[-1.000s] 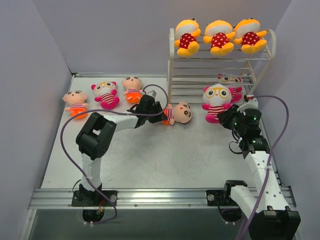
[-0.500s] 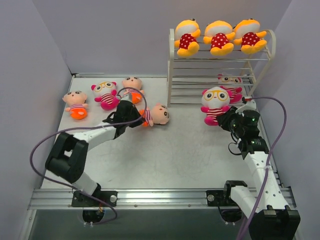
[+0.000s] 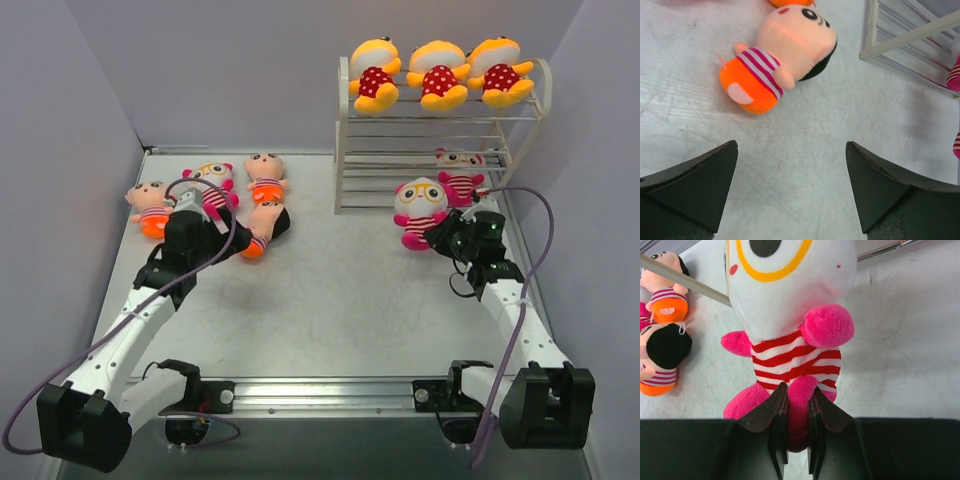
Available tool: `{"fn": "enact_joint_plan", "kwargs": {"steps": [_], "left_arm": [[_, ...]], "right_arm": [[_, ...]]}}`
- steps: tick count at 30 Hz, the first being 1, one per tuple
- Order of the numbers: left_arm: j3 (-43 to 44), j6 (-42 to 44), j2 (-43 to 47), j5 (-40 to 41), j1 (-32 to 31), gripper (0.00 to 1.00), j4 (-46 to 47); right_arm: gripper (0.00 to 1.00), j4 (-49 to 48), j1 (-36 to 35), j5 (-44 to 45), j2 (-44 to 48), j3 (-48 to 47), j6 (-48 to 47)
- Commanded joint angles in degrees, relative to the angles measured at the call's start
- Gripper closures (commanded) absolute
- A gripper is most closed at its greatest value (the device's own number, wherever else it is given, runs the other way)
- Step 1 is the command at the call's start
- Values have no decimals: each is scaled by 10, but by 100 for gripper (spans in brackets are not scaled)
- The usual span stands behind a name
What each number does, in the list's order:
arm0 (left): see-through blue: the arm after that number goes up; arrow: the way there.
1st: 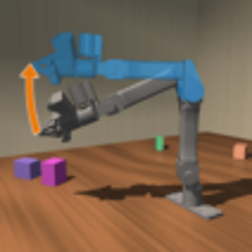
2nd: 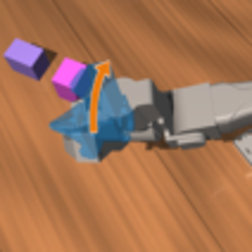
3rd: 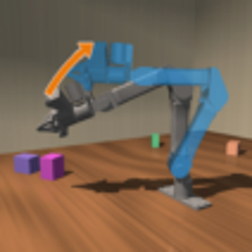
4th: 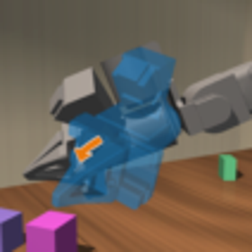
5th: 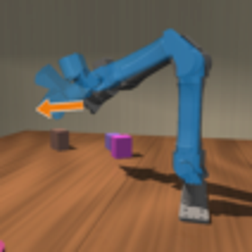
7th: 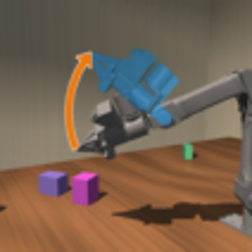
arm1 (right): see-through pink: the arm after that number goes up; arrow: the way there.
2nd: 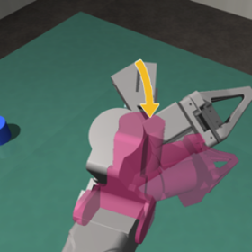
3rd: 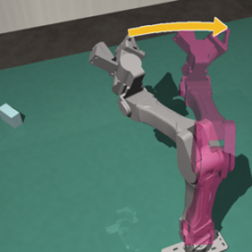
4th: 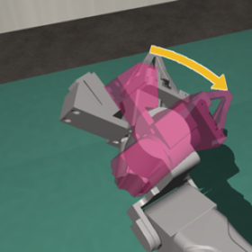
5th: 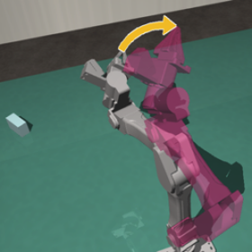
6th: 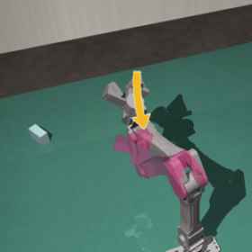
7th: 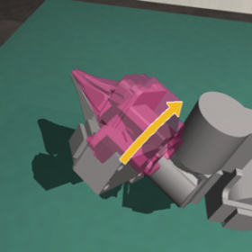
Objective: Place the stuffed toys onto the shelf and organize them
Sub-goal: Place the stuffed toy onto shelf
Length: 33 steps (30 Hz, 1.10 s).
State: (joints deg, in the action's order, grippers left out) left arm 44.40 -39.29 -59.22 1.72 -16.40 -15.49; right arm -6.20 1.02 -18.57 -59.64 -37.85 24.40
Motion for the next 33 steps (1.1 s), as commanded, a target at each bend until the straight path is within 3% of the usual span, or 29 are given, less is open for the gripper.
{"fn": "enact_joint_plan", "kwargs": {"steps": [1,6,11,15,21,33], "left_arm": [[53,54,44,-13,25,3,-88],[110,154,92,-15,47,3,-140],[97,246,112,7,45,3,-147],[57,255,118,25,36,3,-133],[68,261,117,76,21,3,-148],[66,265,108,72,11,3,-147]], "right_arm": [[100,-65,-5,-27,-37,-9,6],[100,-110,-3,-27,-86,-19,1],[100,-166,4,-31,-158,-42,1],[100,-198,9,-35,-203,-72,1],[100,-253,23,-61,-286,-113,-1],[100,-356,41,-103,-370,-137,-7]]}}
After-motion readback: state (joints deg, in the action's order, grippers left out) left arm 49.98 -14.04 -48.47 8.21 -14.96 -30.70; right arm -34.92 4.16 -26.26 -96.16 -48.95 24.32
